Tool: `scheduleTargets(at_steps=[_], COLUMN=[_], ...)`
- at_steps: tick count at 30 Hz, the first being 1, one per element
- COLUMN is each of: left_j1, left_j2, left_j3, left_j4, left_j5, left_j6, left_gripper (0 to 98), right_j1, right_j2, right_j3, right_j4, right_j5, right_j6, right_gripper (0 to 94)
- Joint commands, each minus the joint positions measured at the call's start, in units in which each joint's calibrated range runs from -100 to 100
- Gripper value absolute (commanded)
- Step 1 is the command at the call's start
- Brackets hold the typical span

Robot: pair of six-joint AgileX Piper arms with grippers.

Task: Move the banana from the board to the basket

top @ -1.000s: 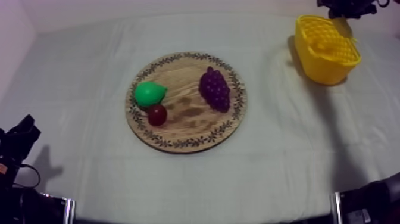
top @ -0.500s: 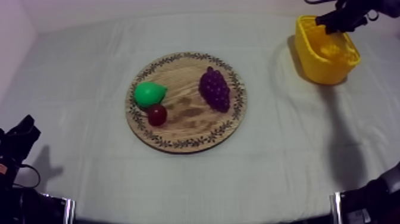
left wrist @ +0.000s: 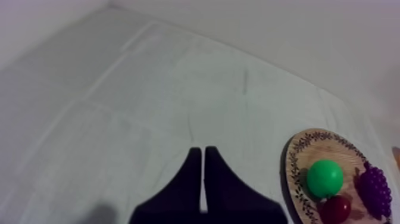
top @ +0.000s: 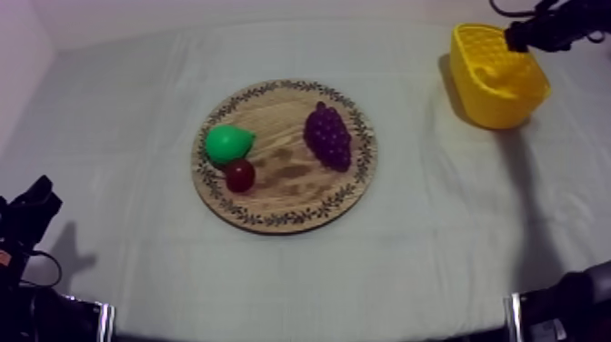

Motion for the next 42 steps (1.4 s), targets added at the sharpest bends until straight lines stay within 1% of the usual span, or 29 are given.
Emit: scheduleTargets(at_steps=[1, 3, 4, 7, 11, 13, 16, 18, 20, 21, 22, 23, 24, 27, 30, 32, 35, 37, 40, 42], left_j1=[-0.01, -0.01, -0.01, -0.01, -0.01, -0.01, -0.01, -0.01, -0.01, -0.01, -0.01, -0.01, -0.01, -0.01, -0.01, -0.01, -0.01, -0.01, -0.01, -0.01], left_j2=[-0.05, -0.05, -0.05, -0.05, -0.05, -0.05, -0.05, -0.05, -0.05, -0.05, -0.05, -0.05, -0.05, -0.05, -0.05, -0.05, -0.05, -0.05, -0.05, -0.05], left_j3=[-0.01, -0.01, -0.01, -0.01, -0.01, -0.01, -0.01, -0.01, -0.01, -0.01, -0.01, -0.01, -0.01, -0.01, -0.01, -0.01, -0.01, -0.01, -0.01, -0.01], left_j4=[-0.03, -0.03, -0.03, -0.03, -0.03, -0.03, -0.03, -0.03, -0.03, -0.03, -0.03, -0.03, -0.03, -0.03, -0.03, -0.03, -0.03, -0.03, -0.03, -0.03], left_j5=[-0.01, -0.01, -0.01, -0.01, -0.01, -0.01, -0.01, -0.01, -0.01, -0.01, -0.01, -0.01, -0.01, -0.01, -0.01, -0.01, -0.01, -0.01, -0.01, -0.01], left_j6=[0.02, -0.01, 0.0, 0.0, 0.01, 0.0, 0.0, -0.02, 0.02, 0.05, 0.04, 0.02, 0.02, 0.02, 0.03, 0.02, 0.02, 0.03, 0.03, 0.02], left_gripper=[0.1, 0.1, 0.1, 0.1, 0.1, 0.1, 0.1, 0.1, 0.1, 0.1, 0.1, 0.1, 0.1, 0.1, 0.1, 0.1, 0.1, 0.1, 0.1, 0.1], right_j1=[0.01, -0.06, -0.1, -0.35, -1.0, -1.48, -2.08, -2.3, -2.27, -2.18, -2.07, -1.94, -1.88, -1.96, -2.23, -2.57, -3.18, -3.54, -3.86, -3.94], right_j2=[-15.42, -23.1, -26.9, -38.02, -52.41, -59.27, -68.56, -73.63, -77.71, -79.47, -81.16, -82.82, -84.5, -88.87, -92.75, -95.29, -98.88, -100.04, -100.77, -100.96], right_j3=[16.73, 25.28, 29.15, 39.61, 52.68, 59.43, 67.36, 70.24, 71.64, 72.12, 72.81, 73.67, 74.27, 75.29, 75.68, 75.79, 75.85, 75.87, 75.88, 75.89], right_j4=[-1.25, -3.23, -4.77, -10.53, -16.59, -20.04, -25.06, -26.2, -26.72, -26.5, -25.0, -22.35, -20.61, -16.56, -12.19, -10.19, -8.86, -8.47, -8.2, -8.13], right_j5=[-9.21, -13.47, -15.05, -17.65, -20.28, -22.81, -24.64, -23.06, -21.28, -20.42, -19.69, -19.06, -17.44, -10.87, -4.59, -1.01, 2.78, 4.35, 5.46, 5.75], right_j6=[0.36, 1.55, 2.74, 7.53, 13.45, 17.11, 22.4, 23.59, 23.38, 22.58, 20.59, 17.5, 15.2, 10.01, 3.35, -0.58, -4.58, -5.91, -6.63, -5.32], right_gripper=[24.7, 14.9, 11.4, 4.5, 1.6, 1.1, 0.8, 0.7, 0.6, 0.6, 0.6, 0.6, 0.6, 0.5, 0.5, 0.5, 0.5, 0.5, 0.5, 0.5])
